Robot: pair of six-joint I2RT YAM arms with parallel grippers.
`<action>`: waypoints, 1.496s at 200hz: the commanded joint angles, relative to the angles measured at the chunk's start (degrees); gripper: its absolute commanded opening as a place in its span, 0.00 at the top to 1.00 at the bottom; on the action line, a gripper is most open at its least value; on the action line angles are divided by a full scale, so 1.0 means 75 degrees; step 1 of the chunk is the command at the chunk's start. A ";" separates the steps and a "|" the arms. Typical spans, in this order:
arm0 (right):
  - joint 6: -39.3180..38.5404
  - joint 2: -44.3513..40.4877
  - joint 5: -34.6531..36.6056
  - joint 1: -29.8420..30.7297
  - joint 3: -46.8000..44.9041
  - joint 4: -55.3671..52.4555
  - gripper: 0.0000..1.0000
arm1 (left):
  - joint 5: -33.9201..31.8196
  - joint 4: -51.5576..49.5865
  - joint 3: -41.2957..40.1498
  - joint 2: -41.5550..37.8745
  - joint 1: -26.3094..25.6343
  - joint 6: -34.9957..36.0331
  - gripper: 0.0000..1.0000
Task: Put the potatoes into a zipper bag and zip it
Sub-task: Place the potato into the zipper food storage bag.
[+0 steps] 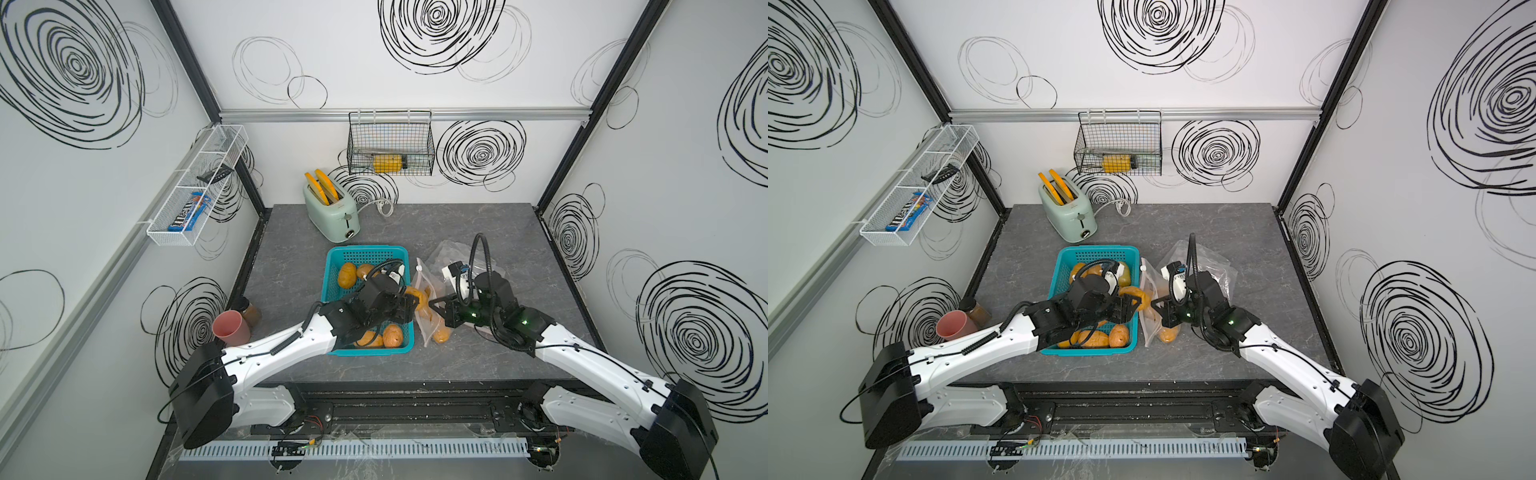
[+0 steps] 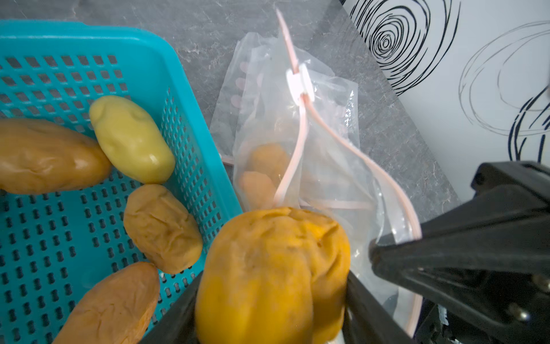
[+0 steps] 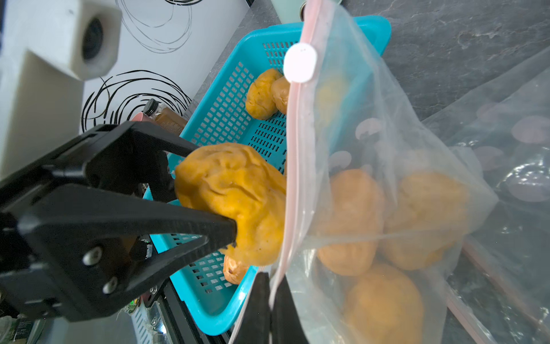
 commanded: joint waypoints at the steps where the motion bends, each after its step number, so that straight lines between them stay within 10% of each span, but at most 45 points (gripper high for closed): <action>1: 0.0093 0.0072 -0.0316 0.0068 0.0386 0.0171 1.00 | -0.0116 0.0014 0.0579 0.0115 -0.0110 0.0191 0.35; 214: 0.0140 0.0239 -0.0035 0.0056 0.0818 0.0246 1.00 | -0.1233 -0.1238 0.0660 0.0608 -0.0980 0.0991 0.38; 299: -0.0046 0.0279 -0.0038 0.0067 0.0734 0.0184 1.00 | -0.0386 -0.0998 0.0740 0.0406 -0.0854 0.1090 0.39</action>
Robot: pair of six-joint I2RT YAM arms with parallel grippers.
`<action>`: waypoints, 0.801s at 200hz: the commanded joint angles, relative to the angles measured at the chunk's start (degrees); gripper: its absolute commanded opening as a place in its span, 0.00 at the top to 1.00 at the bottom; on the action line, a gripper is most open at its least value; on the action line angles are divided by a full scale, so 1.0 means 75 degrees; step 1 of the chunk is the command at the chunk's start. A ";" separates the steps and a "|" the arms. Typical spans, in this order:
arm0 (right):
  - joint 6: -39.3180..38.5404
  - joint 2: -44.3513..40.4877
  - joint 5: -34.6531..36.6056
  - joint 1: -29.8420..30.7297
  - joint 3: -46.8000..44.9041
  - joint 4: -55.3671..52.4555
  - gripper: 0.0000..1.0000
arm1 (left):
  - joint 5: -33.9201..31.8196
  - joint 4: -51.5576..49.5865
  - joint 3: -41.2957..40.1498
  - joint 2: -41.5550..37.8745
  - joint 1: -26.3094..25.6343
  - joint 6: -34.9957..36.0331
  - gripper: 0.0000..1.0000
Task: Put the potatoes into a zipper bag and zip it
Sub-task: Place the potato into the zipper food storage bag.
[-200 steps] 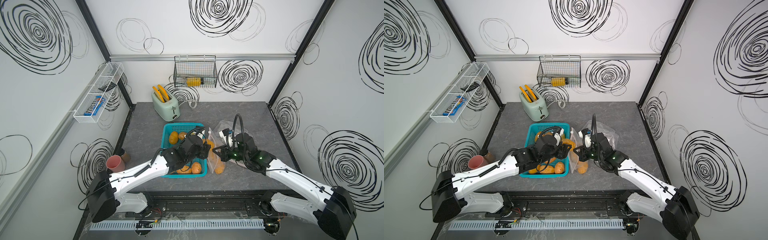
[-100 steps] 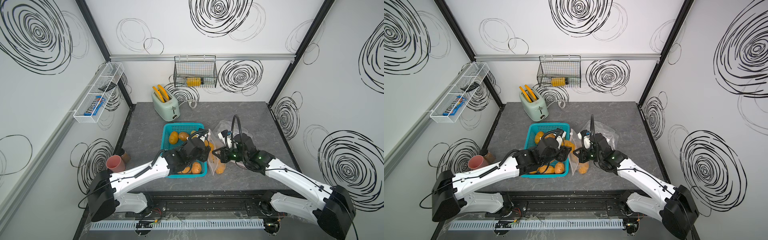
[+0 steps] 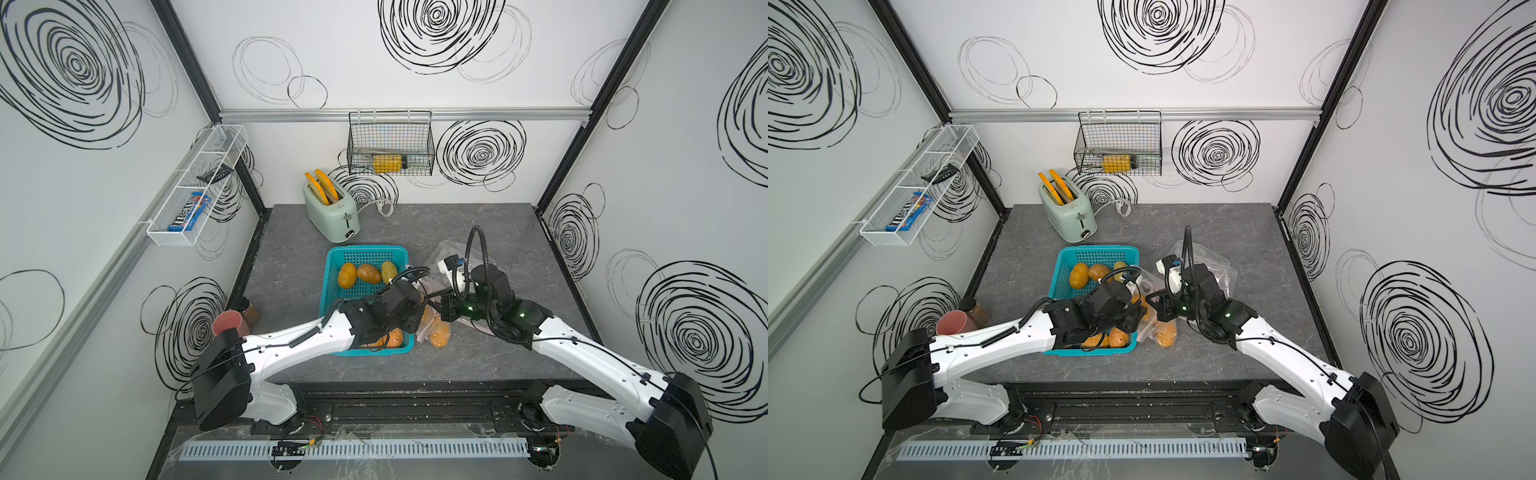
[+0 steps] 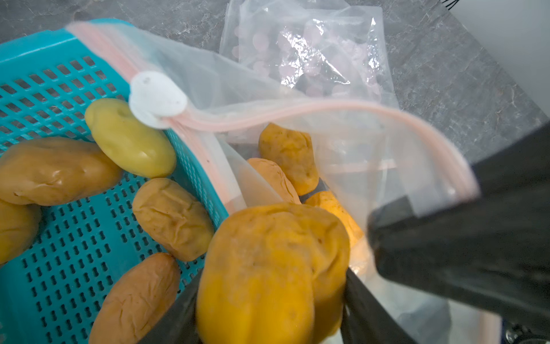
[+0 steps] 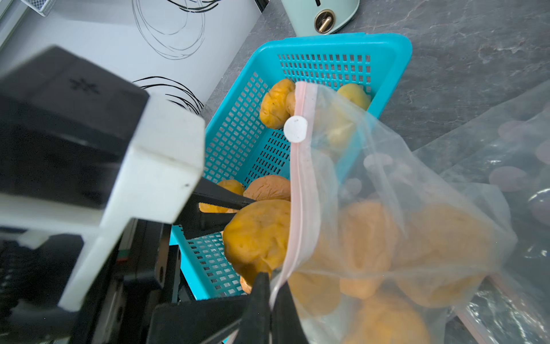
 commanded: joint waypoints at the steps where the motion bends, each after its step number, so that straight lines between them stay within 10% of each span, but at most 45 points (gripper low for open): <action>1: -0.0114 -0.0085 0.0058 0.0015 0.0122 0.0357 1.00 | 0.0659 0.0165 0.0013 -0.0492 0.0048 -0.0002 0.39; 62: 0.0062 -0.0147 0.0071 0.0015 -0.0033 0.0463 1.00 | 0.2019 0.1039 -0.0564 -0.1119 0.0114 0.0416 0.36; 160: 0.0198 -0.0252 0.0009 0.0015 -0.0278 0.0512 1.00 | 0.2285 0.0997 -0.0137 -0.0558 0.0114 0.0836 0.04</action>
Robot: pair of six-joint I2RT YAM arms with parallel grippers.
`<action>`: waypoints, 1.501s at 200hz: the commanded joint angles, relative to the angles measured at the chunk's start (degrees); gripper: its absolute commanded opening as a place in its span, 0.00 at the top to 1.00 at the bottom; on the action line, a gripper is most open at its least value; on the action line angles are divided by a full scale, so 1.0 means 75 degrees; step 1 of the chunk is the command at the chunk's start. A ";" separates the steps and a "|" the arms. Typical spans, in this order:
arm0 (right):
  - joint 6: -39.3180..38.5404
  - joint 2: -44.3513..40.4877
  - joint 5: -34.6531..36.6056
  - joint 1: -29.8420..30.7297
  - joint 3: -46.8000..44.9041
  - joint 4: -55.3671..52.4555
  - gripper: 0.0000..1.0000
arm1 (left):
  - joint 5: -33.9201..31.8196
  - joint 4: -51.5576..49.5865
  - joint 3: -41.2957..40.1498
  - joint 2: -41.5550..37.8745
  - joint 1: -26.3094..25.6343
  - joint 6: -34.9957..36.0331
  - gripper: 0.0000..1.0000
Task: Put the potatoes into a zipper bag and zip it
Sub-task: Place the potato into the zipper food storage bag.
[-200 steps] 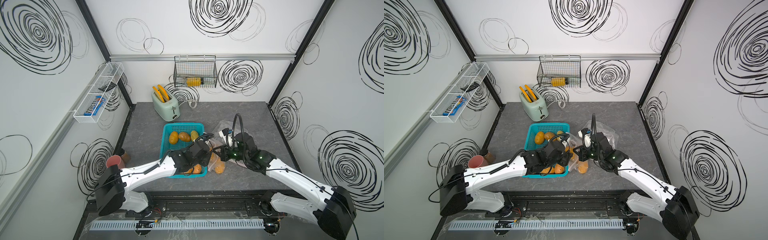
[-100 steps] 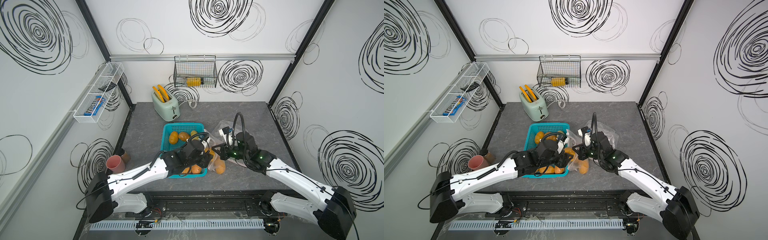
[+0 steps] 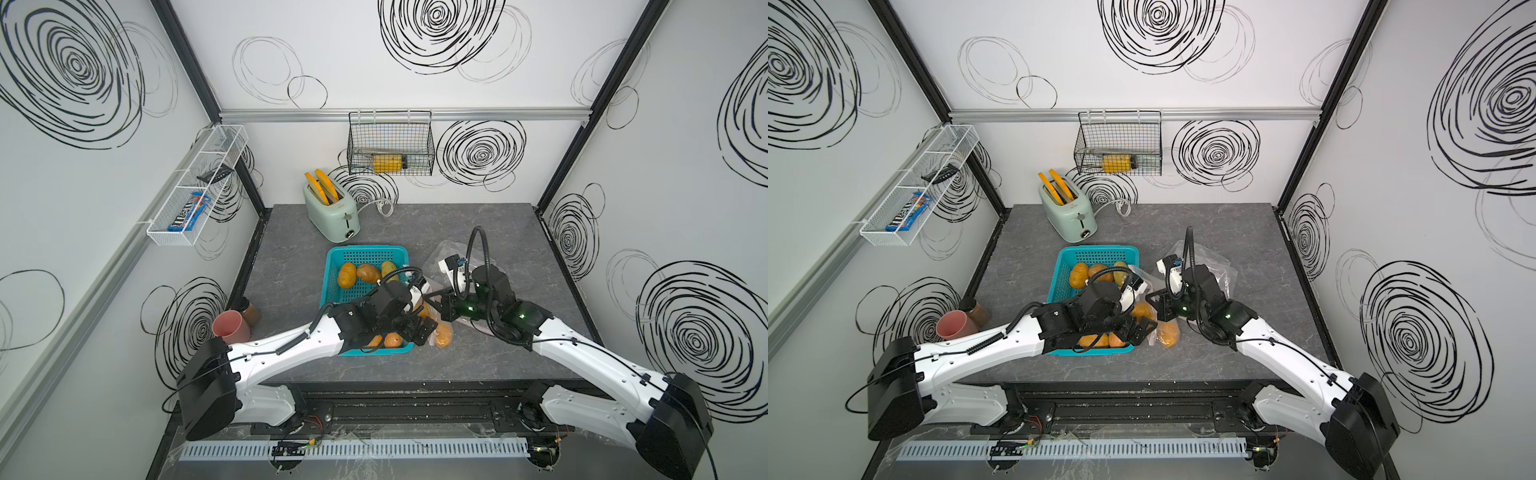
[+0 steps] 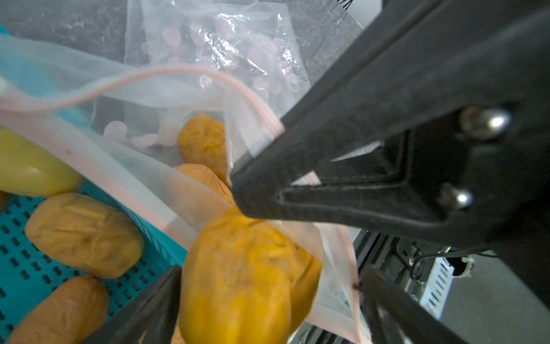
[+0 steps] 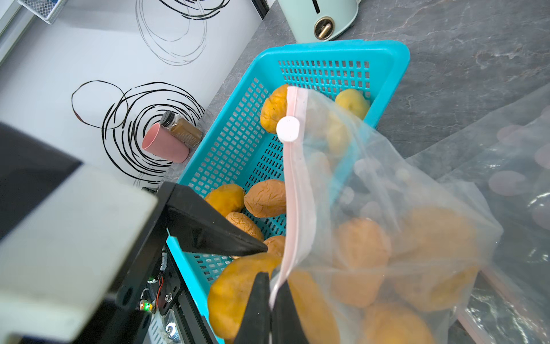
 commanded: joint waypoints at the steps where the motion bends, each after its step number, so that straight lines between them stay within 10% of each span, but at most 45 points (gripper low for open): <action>1: 0.0121 -0.0218 -0.0019 0.0015 -0.0137 0.0272 1.00 | 0.0116 0.0349 0.0308 0.0018 -0.0023 0.0222 0.04; 145: 0.0000 -0.0318 0.0108 0.0015 -0.0011 0.0087 1.00 | 0.0966 0.0942 0.0005 -0.0334 0.0744 -0.0497 0.04; 300: -0.0176 0.0046 0.0094 -0.0031 0.0004 0.0208 1.00 | -0.1831 -0.1862 -0.1110 -0.1396 0.2495 -0.2365 0.04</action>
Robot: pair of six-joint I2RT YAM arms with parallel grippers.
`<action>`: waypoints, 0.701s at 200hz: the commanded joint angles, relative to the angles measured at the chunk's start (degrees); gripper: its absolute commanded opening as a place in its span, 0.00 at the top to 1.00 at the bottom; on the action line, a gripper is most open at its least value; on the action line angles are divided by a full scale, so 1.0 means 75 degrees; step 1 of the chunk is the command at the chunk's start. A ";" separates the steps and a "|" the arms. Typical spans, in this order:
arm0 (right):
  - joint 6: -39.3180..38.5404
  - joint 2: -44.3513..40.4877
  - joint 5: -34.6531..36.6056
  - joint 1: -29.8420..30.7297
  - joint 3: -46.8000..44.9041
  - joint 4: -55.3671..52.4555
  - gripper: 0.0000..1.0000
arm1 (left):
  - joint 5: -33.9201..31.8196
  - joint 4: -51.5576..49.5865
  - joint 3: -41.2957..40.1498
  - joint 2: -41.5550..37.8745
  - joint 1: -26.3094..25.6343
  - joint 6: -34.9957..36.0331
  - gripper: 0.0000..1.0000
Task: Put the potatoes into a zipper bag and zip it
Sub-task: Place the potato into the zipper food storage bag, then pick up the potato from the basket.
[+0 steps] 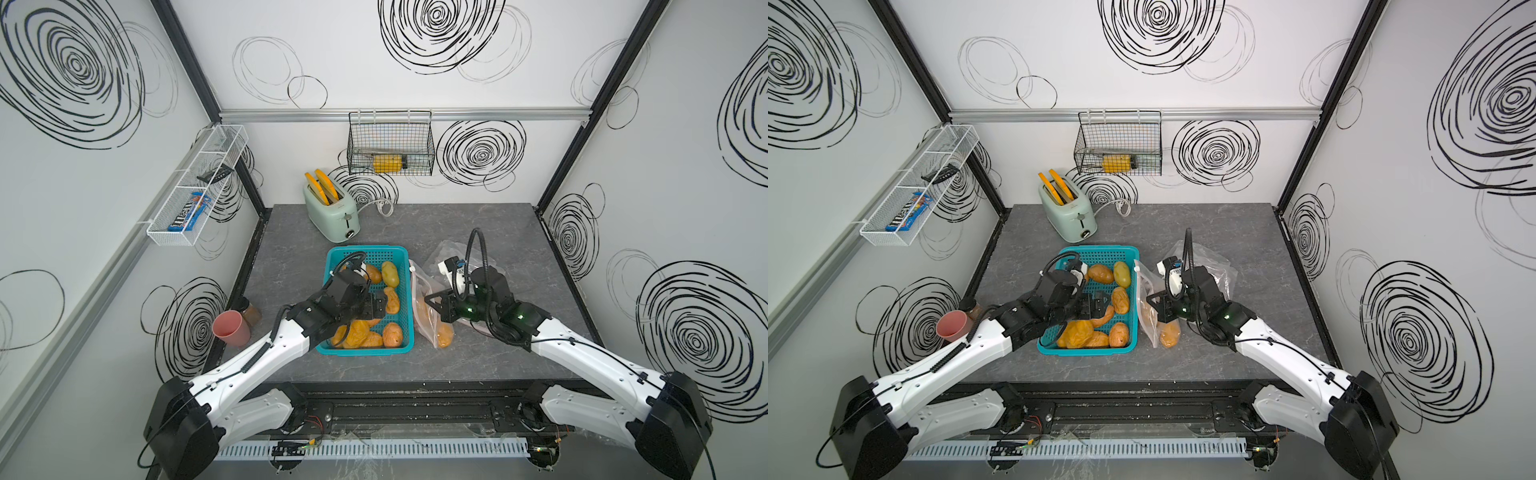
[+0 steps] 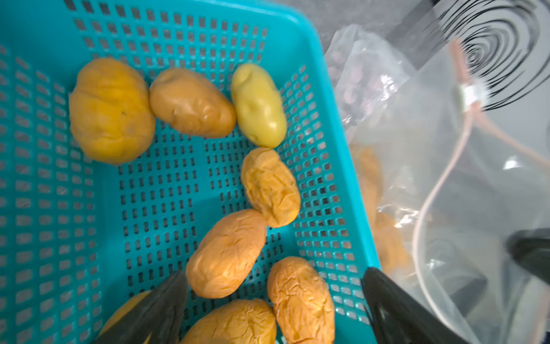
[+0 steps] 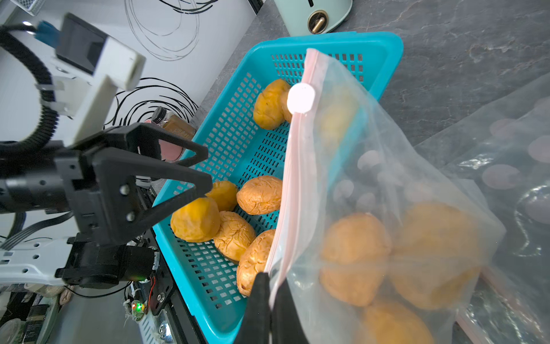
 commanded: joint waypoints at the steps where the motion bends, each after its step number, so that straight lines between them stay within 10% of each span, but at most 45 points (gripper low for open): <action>1: -0.0106 -0.0010 -0.0017 -0.0023 0.0108 0.0169 1.00 | -0.0789 -0.0425 -0.0075 0.0124 0.0033 -0.0394 0.04; 140: -0.0094 -0.0028 -0.0031 -0.0023 -0.0087 0.0300 1.00 | -0.1456 -0.2395 0.0165 -0.0316 -0.1010 -0.0951 0.04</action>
